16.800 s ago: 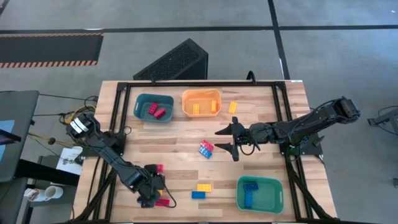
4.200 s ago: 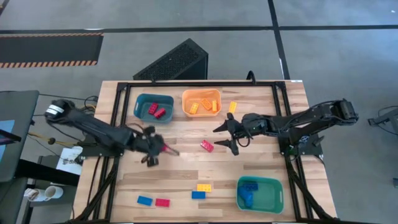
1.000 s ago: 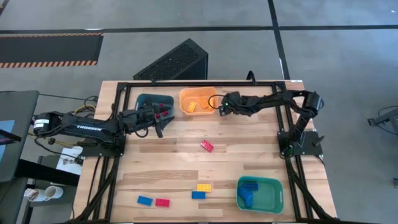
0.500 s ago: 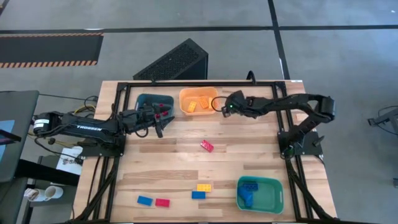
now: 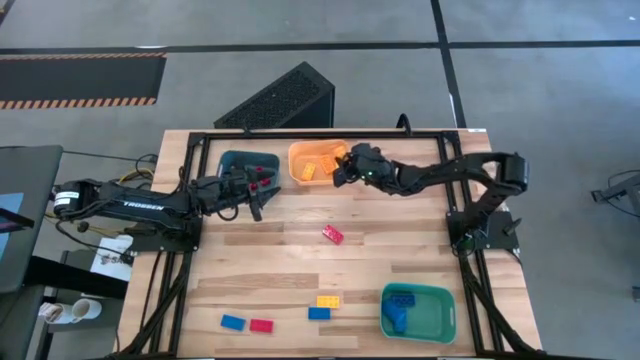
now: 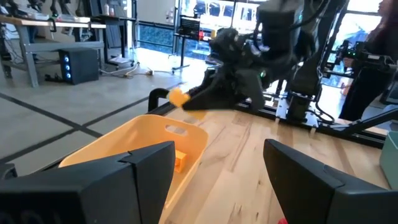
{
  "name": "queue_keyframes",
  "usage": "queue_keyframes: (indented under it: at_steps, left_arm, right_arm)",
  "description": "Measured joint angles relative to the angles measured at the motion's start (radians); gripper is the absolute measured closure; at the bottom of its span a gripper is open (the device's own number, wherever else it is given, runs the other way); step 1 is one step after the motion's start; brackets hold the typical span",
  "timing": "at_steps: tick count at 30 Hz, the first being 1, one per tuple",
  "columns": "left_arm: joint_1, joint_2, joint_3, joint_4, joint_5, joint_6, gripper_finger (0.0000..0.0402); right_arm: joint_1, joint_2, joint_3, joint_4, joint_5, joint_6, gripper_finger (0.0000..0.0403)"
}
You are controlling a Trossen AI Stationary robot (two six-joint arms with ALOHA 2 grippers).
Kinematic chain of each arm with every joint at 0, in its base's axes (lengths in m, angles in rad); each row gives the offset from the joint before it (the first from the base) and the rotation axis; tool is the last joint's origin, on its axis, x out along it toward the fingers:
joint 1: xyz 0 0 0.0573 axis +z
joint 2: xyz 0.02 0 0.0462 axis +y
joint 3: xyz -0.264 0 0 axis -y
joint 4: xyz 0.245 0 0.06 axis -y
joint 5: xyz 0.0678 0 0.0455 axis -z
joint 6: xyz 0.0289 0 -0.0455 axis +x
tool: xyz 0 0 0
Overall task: Sort & place blocks by color
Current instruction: Put the yellow game piece into the yellow bin, then put the red game piece into the blue bin
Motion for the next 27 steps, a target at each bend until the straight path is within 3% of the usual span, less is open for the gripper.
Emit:
queue_keyframes:
  at_steps: [9, 20, 27]
  left_arm:
    - [0.000, 0.000, 0.000, 0.016, 0.019, 0.000, 0.0171]
    - [0.000, 0.000, 0.000, 0.016, 0.019, 0.005, 0.0171]
    - [0.000, 0.000, 0.000, 0.016, 0.019, 0.005, 0.0171]
  right_arm:
    - [-0.030, 0.090, 0.000, 0.080, -0.025, 0.034, 0.0259]
    - [-0.029, 0.091, 0.000, 0.080, -0.049, 0.034, 0.0144]
    - [-0.026, 0.086, 0.000, 0.074, -0.083, 0.027, 0.0126]
